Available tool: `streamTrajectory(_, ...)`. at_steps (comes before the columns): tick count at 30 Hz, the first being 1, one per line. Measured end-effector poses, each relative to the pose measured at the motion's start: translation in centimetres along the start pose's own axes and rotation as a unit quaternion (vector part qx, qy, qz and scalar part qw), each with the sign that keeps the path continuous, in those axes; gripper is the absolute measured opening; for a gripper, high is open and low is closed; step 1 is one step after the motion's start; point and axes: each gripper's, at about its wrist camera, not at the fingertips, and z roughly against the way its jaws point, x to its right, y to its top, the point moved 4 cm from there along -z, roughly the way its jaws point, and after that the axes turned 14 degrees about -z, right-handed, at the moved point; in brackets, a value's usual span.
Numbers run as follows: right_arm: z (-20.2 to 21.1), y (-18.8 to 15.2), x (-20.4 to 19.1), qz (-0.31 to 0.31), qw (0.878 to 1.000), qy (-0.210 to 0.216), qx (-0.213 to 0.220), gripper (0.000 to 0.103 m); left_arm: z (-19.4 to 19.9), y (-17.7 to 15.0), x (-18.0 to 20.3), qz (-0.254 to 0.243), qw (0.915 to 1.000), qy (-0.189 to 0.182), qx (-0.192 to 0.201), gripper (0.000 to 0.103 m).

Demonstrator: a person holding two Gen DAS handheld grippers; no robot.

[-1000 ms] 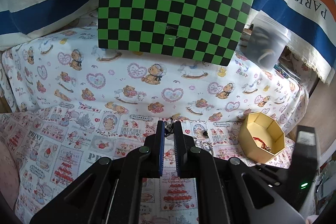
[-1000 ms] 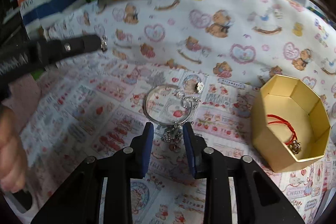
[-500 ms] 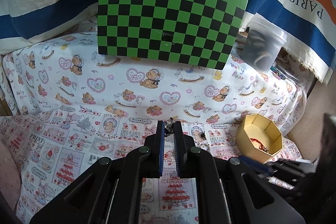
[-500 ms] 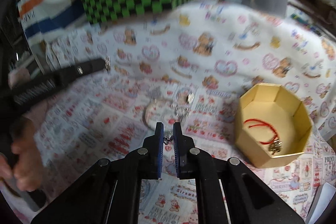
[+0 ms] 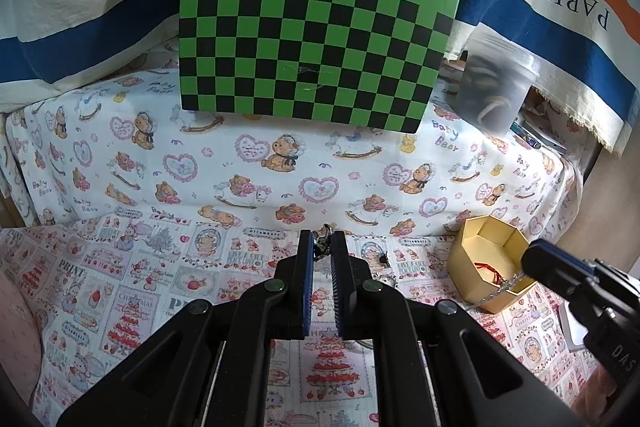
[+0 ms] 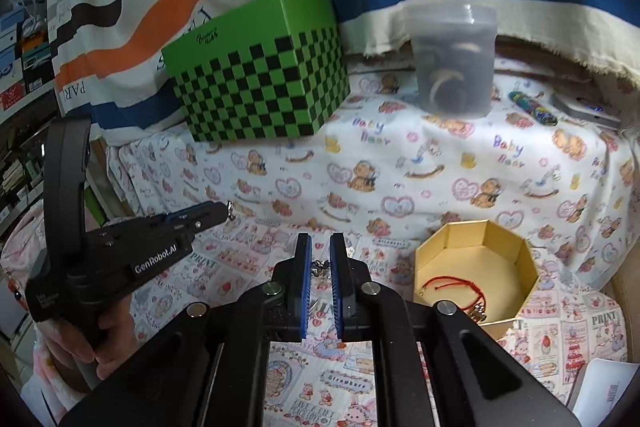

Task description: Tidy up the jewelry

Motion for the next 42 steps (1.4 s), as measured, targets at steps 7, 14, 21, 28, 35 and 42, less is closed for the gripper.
streamTrajectory(7,-1.8,-0.5,0.9,0.014,0.998,-0.063,-0.007,0.010,-0.1,0.0,0.0,0.000,1.0000,-0.001,-0.003,0.007)
streamTrajectory(14,-5.5,-1.5,3.1,0.006,0.996,-0.090,-0.008,0.010,-0.5,-0.1,0.1,-0.004,1.0000,0.000,-0.008,0.008)
streamTrajectory(21,-8.6,0.6,1.4,0.040,0.994,-0.100,-0.017,0.010,-0.7,-0.2,-0.5,0.009,0.9999,-0.005,-0.011,0.008)
streamTrajectory(28,-11.6,1.9,0.7,0.006,0.996,-0.083,-0.036,0.010,-0.9,-0.3,-1.1,0.008,0.9999,0.005,-0.011,0.008)
streamTrajectory(35,-11.2,2.0,0.9,0.010,0.995,-0.098,-0.011,0.010,-0.8,-0.2,-0.9,0.009,0.9999,0.001,-0.011,0.008)
streamTrajectory(42,-8.0,2.7,1.7,0.019,0.994,-0.110,0.021,0.010,-0.6,-0.2,-0.6,0.006,0.9999,0.002,-0.008,0.008)
